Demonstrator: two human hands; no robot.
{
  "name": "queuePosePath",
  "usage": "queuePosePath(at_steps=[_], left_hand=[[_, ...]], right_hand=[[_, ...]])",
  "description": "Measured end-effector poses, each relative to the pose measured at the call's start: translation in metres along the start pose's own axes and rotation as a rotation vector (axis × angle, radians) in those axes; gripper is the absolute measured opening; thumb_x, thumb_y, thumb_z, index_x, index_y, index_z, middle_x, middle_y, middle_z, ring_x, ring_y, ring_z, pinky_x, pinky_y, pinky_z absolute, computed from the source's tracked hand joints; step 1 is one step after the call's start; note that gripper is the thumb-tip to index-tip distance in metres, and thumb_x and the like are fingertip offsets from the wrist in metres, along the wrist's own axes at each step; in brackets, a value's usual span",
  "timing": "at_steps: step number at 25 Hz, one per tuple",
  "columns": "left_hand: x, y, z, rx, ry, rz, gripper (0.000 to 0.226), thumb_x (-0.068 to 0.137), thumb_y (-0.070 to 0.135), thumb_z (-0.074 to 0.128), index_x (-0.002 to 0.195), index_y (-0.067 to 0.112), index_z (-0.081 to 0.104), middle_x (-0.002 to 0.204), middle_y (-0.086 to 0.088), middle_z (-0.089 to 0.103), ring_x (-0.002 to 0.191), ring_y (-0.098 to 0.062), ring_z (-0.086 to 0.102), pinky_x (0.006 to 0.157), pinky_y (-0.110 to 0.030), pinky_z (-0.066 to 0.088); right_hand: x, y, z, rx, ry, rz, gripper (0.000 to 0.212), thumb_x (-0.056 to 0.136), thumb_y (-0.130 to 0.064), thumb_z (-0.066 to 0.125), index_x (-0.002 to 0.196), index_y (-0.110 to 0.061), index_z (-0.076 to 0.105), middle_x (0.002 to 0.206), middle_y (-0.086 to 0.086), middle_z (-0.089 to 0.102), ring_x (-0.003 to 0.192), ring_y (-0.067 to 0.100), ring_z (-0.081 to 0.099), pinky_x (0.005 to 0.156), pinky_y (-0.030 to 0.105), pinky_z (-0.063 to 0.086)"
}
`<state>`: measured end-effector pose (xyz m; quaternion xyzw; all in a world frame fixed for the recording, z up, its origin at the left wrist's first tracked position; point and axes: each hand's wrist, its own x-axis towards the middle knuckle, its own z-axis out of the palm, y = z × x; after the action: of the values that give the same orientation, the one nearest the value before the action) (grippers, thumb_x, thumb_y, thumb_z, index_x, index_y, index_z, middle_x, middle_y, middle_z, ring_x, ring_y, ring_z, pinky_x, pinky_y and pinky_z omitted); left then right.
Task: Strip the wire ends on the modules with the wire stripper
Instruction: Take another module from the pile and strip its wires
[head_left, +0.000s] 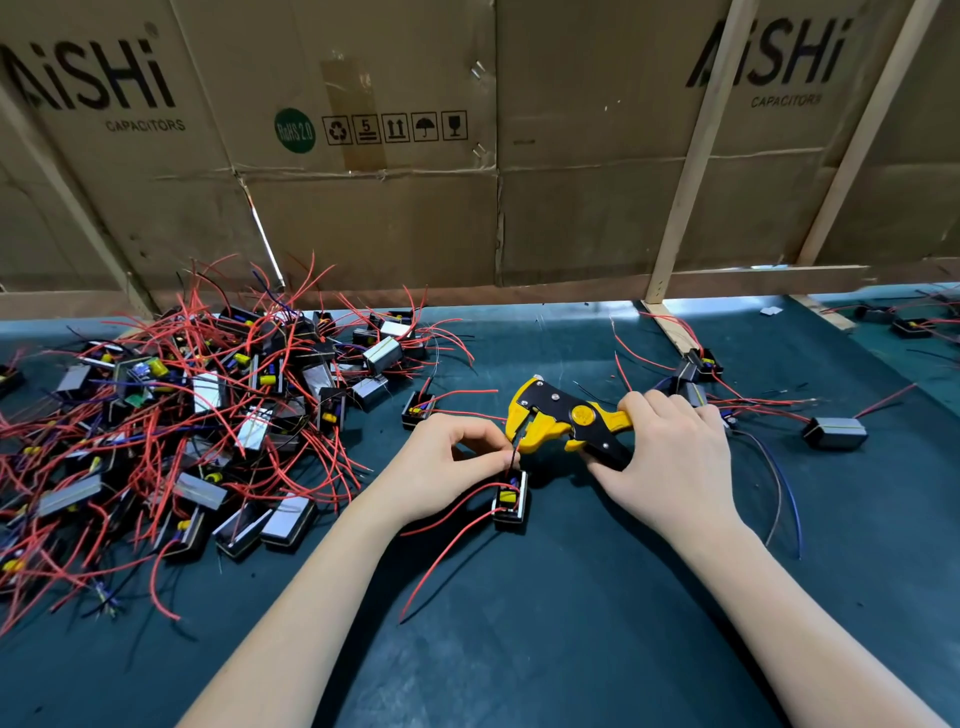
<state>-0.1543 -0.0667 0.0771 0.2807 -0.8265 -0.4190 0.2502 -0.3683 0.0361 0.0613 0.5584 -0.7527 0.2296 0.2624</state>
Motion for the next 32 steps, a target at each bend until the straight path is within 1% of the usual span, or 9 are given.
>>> queuePosePath(at_steps=[3, 10, 15, 19, 22, 24, 26, 29, 32], left_hand=[[0.0006, -0.0019, 0.0002, -0.015, 0.009, 0.008, 0.009, 0.089, 0.018, 0.071, 0.082, 0.015, 0.076, 0.078, 0.012, 0.072, 0.075, 0.002, 0.062, 0.075, -0.013, 0.044], [0.0021, -0.0042, -0.0006, -0.001, 0.031, 0.027, 0.009, 0.089, 0.019, 0.072, 0.082, 0.016, 0.077, 0.080, 0.009, 0.074, 0.078, 0.000, 0.064, 0.078, -0.016, 0.047], [0.0028, -0.0047, -0.0013, -0.013, 0.035, 0.037, 0.009, 0.089, 0.017, 0.072, 0.081, 0.017, 0.077, 0.082, 0.007, 0.074, 0.079, -0.002, 0.064, 0.079, -0.017, 0.047], [0.0032, -0.0052, -0.0035, -0.042, 0.036, 0.040, 0.017, 0.090, 0.017, 0.070, 0.078, 0.027, 0.075, 0.083, 0.011, 0.074, 0.079, 0.000, 0.064, 0.080, -0.018, 0.047], [0.0022, -0.0051, -0.0061, -0.129, -0.041, 0.003, 0.015, 0.091, 0.020, 0.069, 0.080, 0.028, 0.075, 0.084, 0.009, 0.074, 0.080, -0.003, 0.064, 0.080, -0.018, 0.048], [0.0021, -0.0064, -0.0070, -0.125, -0.059, 0.004, 0.010, 0.089, 0.020, 0.072, 0.081, 0.026, 0.075, 0.082, 0.008, 0.072, 0.078, -0.004, 0.063, 0.079, -0.018, 0.048], [0.0017, -0.0070, -0.0060, -0.133, -0.068, 0.008, 0.006, 0.088, 0.017, 0.073, 0.082, 0.019, 0.074, 0.080, 0.005, 0.073, 0.077, -0.005, 0.063, 0.077, -0.019, 0.050], [0.0008, -0.0041, -0.0058, -0.178, -0.082, -0.011, 0.007, 0.088, 0.014, 0.073, 0.084, 0.008, 0.072, 0.080, 0.000, 0.071, 0.076, -0.010, 0.063, 0.079, -0.030, 0.053], [-0.0008, -0.0002, -0.0084, -0.193, -0.111, -0.037, 0.009, 0.089, 0.013, 0.071, 0.084, 0.005, 0.070, 0.072, 0.004, 0.067, 0.065, -0.009, 0.060, 0.067, -0.021, 0.050]], right_hand=[[-0.0001, 0.0008, -0.0007, -0.003, 0.005, 0.003, 0.048, 0.061, -0.048, 0.082, 0.080, -0.010, 0.059, 0.073, 0.004, 0.059, 0.070, 0.031, 0.057, 0.070, 0.039, 0.034], [0.0004, 0.0012, -0.0023, 0.004, -0.025, 0.000, 0.047, 0.062, -0.049, 0.082, 0.077, -0.012, 0.059, 0.070, 0.003, 0.060, 0.070, 0.030, 0.060, 0.071, 0.039, 0.034], [0.0007, 0.0010, -0.0045, 0.036, -0.020, -0.006, 0.046, 0.058, -0.046, 0.086, 0.070, -0.010, 0.060, 0.062, 0.004, 0.059, 0.060, 0.030, 0.059, 0.066, 0.038, 0.039], [0.0018, -0.0007, -0.0066, 0.071, -0.035, 0.015, 0.045, 0.060, -0.048, 0.086, 0.064, -0.011, 0.061, 0.057, 0.004, 0.059, 0.053, 0.032, 0.055, 0.060, 0.035, 0.041], [0.0015, -0.0015, -0.0073, 0.094, -0.101, 0.053, 0.046, 0.066, -0.058, 0.078, 0.069, -0.014, 0.065, 0.065, 0.004, 0.064, 0.063, 0.033, 0.058, 0.060, 0.032, 0.035], [0.0019, -0.0013, -0.0073, 0.081, -0.154, 0.074, 0.046, 0.069, -0.063, 0.072, 0.074, -0.018, 0.066, 0.072, 0.002, 0.066, 0.073, 0.030, 0.060, 0.061, 0.030, 0.031], [0.0028, -0.0010, -0.0080, 0.049, -0.206, 0.094, 0.046, 0.071, -0.068, 0.066, 0.071, -0.022, 0.059, 0.074, -0.001, 0.066, 0.079, 0.028, 0.061, 0.060, 0.029, 0.029], [0.0010, -0.0014, -0.0094, 0.040, -0.199, 0.115, 0.047, 0.071, -0.068, 0.066, 0.062, -0.026, 0.048, 0.067, -0.001, 0.065, 0.077, 0.027, 0.062, 0.057, 0.029, 0.029], [0.0006, -0.0016, -0.0093, 0.023, -0.174, 0.137, 0.047, 0.067, -0.071, 0.066, 0.064, -0.027, 0.051, 0.066, -0.005, 0.064, 0.075, 0.025, 0.063, 0.056, 0.028, 0.029]])
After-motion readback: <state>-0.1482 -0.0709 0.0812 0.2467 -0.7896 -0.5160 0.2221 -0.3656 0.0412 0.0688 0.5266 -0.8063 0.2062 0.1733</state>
